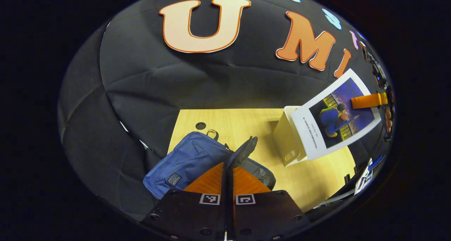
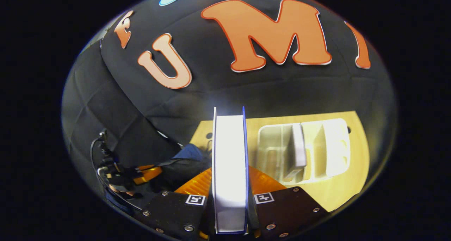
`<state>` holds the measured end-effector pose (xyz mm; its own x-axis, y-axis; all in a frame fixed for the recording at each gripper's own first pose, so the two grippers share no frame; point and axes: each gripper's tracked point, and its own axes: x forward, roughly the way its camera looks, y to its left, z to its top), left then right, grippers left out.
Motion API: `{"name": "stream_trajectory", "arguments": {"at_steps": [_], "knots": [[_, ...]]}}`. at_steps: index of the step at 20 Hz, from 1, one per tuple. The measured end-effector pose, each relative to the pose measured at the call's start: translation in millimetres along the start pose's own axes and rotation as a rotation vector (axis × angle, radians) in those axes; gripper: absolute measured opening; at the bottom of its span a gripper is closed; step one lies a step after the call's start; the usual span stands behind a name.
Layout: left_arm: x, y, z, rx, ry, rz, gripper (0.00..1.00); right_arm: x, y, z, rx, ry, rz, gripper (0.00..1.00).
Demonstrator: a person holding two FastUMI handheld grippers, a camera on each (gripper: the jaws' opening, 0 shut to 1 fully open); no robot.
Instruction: Open the schoolbag, grab two books from the bookshelf and put them into the schoolbag.
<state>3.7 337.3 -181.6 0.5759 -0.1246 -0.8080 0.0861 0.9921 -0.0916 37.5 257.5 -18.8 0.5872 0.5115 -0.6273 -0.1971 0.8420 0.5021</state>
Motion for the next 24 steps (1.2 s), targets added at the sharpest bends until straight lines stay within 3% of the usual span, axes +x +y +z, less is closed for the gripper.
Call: {"name": "stream_trajectory", "arguments": {"at_steps": [6,9,14,21,22,23,24], "knots": [[3,5,4,-0.009,0.014,0.044,0.02,41,22,-78,0.264,0.118,0.135,0.34],[7,9,6,-0.036,0.026,0.069,0.02,66,35,-107,0.336,0.152,0.187,0.34],[14,9,11,-0.054,0.037,0.110,0.02,108,41,-152,0.455,0.175,0.211,0.35],[28,-11,3,-0.038,0.082,0.091,0.02,171,52,-179,0.579,0.098,0.175,0.34],[32,-11,2,-0.032,0.086,0.097,0.06,179,56,-186,0.589,0.107,0.176,0.34],[34,-16,0,-0.033,0.097,0.085,0.00,188,60,-192,0.620,0.105,0.173,0.34],[36,-21,-4,-0.030,0.103,0.081,0.01,196,62,-199,0.630,0.114,0.171,0.35]]}}
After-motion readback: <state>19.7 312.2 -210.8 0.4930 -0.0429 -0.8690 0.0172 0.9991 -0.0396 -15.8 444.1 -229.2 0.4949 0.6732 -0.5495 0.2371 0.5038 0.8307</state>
